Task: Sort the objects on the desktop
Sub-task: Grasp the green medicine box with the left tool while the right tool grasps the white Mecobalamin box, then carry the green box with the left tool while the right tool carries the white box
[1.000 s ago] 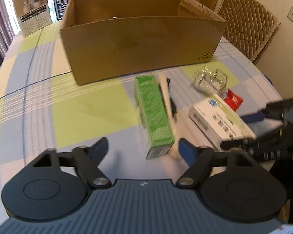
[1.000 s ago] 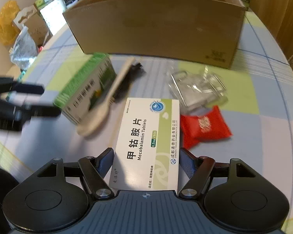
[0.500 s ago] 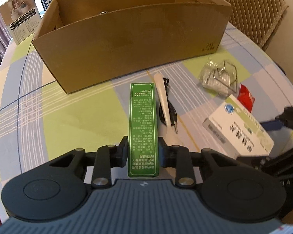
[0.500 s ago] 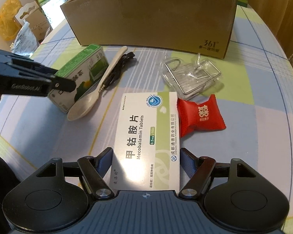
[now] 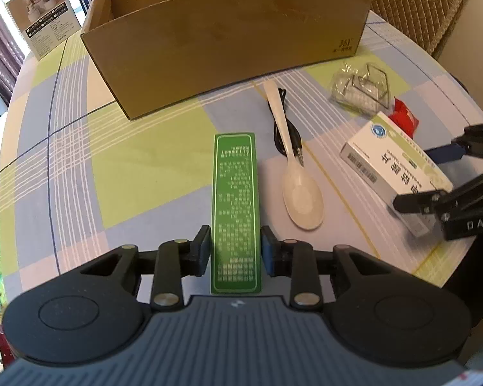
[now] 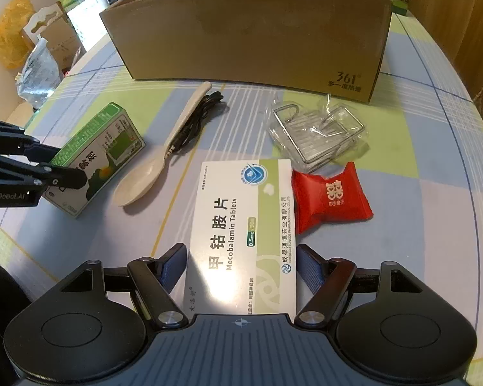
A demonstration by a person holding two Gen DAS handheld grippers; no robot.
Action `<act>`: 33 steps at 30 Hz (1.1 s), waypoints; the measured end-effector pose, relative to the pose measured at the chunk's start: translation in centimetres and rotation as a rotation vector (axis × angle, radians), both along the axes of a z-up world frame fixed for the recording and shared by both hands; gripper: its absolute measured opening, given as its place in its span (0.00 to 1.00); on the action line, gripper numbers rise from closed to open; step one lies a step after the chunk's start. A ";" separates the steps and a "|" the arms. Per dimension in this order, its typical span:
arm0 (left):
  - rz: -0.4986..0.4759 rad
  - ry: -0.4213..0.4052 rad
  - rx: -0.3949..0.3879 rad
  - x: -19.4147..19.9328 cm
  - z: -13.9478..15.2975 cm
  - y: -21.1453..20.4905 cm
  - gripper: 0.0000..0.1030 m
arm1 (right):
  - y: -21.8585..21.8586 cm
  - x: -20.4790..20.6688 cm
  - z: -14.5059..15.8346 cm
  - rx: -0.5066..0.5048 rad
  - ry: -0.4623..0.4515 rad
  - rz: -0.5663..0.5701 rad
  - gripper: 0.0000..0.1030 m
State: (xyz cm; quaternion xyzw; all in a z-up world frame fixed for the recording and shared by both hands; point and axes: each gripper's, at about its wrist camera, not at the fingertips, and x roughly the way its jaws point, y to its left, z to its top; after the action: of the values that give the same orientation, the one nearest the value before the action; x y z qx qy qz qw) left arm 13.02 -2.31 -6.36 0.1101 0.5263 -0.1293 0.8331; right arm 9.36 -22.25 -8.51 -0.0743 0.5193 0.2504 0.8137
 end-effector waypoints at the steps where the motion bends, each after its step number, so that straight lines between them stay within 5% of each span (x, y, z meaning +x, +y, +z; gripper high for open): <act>1: 0.003 0.000 -0.006 0.2 -0.1 0.0 0.26 | 0.0 0.1 0.0 -0.001 0.000 -0.001 0.69; 20: 0.017 0.045 -0.033 2.2 -2.5 -0.1 0.25 | 1.7 0.5 -1.1 -0.055 -0.040 0.028 0.69; 33: 0.043 0.021 -0.025 1.2 -1.2 0.2 0.25 | 1.4 -1.1 0.1 -0.043 -0.056 0.047 0.66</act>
State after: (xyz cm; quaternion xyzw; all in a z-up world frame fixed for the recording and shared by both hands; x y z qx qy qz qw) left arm 14.19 -2.14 -7.54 0.0868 0.5356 -0.1190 0.8315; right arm 8.21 -20.82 -8.38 -0.1108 0.4997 0.2562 0.8200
